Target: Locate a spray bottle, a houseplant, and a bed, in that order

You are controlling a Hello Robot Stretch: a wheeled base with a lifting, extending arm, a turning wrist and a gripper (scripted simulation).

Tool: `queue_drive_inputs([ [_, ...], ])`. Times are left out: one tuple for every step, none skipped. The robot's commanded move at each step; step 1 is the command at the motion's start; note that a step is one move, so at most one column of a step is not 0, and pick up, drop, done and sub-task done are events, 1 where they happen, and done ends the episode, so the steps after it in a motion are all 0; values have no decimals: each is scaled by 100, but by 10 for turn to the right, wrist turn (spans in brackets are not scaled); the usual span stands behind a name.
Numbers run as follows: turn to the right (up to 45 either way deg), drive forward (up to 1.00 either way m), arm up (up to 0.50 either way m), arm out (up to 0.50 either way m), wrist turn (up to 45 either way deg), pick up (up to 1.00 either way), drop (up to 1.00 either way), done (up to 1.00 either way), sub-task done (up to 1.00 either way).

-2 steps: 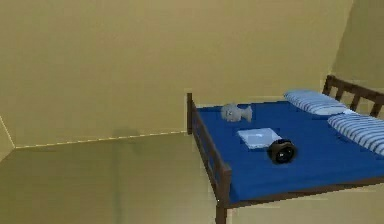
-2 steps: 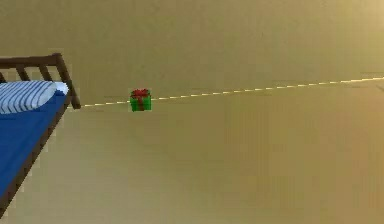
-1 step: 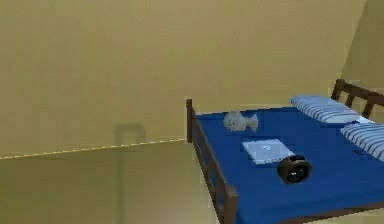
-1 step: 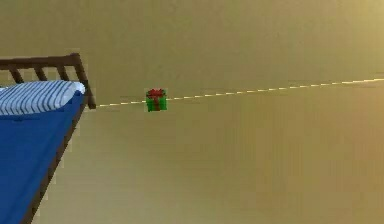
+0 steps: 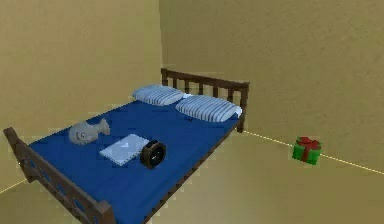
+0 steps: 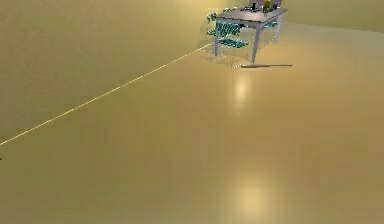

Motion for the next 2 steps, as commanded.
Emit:
queue_drive_inputs([
  [240,0,0,0,0,0,0,0,0],
  [0,35,0,0,0,0,0,0,0],
])
